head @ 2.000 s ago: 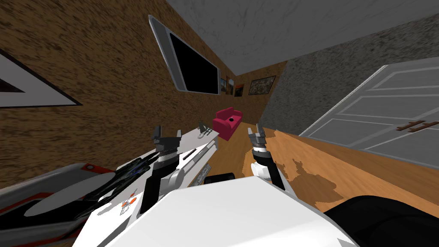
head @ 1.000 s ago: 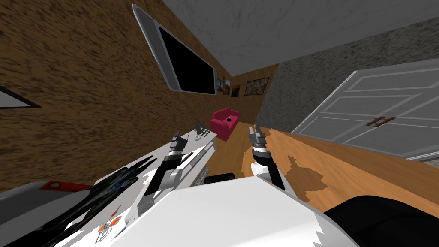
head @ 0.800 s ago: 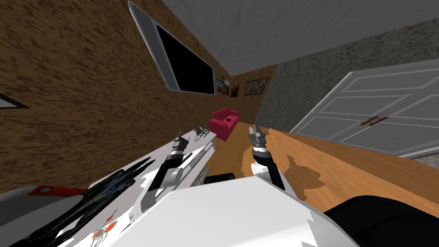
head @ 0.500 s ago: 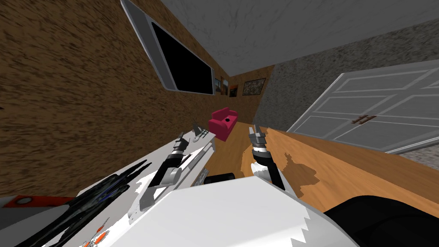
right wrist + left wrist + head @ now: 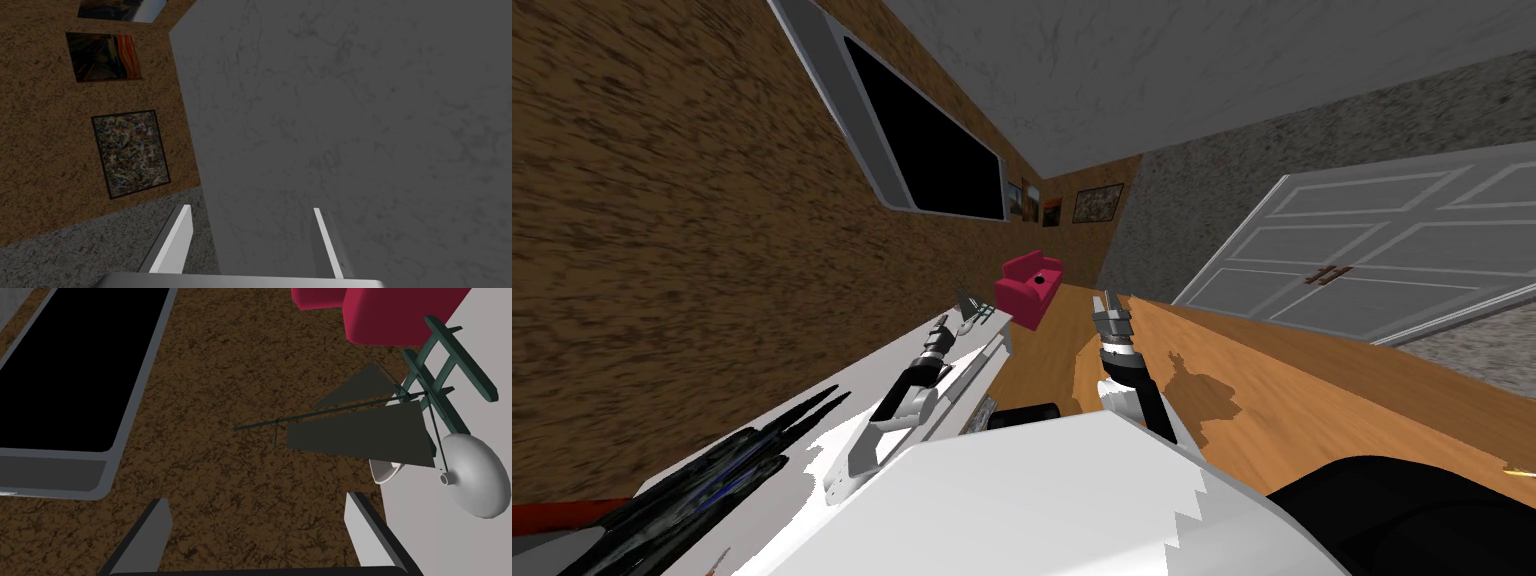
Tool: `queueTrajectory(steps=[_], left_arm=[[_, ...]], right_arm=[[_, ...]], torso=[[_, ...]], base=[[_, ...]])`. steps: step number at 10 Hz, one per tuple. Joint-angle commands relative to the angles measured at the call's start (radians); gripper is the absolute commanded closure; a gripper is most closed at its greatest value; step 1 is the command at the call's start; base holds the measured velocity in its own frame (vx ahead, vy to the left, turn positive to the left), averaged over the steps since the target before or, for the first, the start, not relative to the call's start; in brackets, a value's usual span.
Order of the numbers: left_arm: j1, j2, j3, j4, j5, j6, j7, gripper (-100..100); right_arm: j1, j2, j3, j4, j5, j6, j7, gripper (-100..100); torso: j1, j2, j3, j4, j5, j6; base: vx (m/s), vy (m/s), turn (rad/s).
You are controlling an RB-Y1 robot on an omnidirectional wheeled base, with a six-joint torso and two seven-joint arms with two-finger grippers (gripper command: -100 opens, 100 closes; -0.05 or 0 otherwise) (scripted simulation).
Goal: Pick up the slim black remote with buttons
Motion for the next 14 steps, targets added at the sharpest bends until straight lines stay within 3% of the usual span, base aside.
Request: queueTrajectory(steps=[1, 2, 4, 7, 9, 12, 14], left_arm=[[-0.004, 0.004, 0.003, 0.0, 0.004, 0.031, 0.003, -100], [-0.019, 0.015, 0.008, 0.033, 0.018, 0.068, 0.007, -100], [-0.019, 0.015, 0.008, 0.033, 0.018, 0.093, 0.007, -100], [-0.049, 0.033, 0.019, 0.1, 0.047, 0.178, 0.018, -100], [-0.049, 0.033, 0.019, 0.1, 0.047, 0.217, 0.018, -100], [-0.077, 0.046, 0.034, 0.169, 0.075, 0.304, 0.032, -100], [-0.077, 0.046, 0.034, 0.169, 0.075, 0.338, 0.032, -100]], right_arm=[[0.0, 0.0, 0.0, 0.0, 0.0, 0.0, 0.0, 0], [0.0, 0.0, 0.0, 0.0, 0.0, 0.0, 0.0, 0], [0.0, 0.0, 0.0, 0.0, 0.0, 0.0, 0.0, 0], [0.0, 0.0, 0.0, 0.0, 0.0, 0.0, 0.0, 0], [0.0, 0.0, 0.0, 0.0, 0.0, 0.0, 0.0, 0], [0.0, 0.0, 0.0, 0.0, 0.0, 0.0, 0.0, 0], [0.0, 0.0, 0.0, 0.0, 0.0, 0.0, 0.0, 0]], torso=[[0.0, 0.0, 0.0, 0.0, 0.0, 0.0], [0.0, 0.001, 0.001, 0.0, 0.0, 0.0], [0.0, 0.001, 0.0, 0.0, 0.0, 0.0], [0.0, 0.0, 0.0, 0.0, 0.0, 0.0], [0.0, 0.0, 0.0, 0.0, 0.0, 0.0], [0.0, 0.001, 0.0, 0.0, 0.0, 0.0], [0.0, 0.0, 0.0, 0.0, 0.0, 0.0]], base=[[0.012, 0.001, 0.019], [0.024, -0.003, -0.096], [0.021, 0.002, -0.026], [0.032, 0.005, -0.081], [0.023, 0.004, -0.021], [0.032, 0.004, -0.069], [0.021, 0.008, -0.025]])
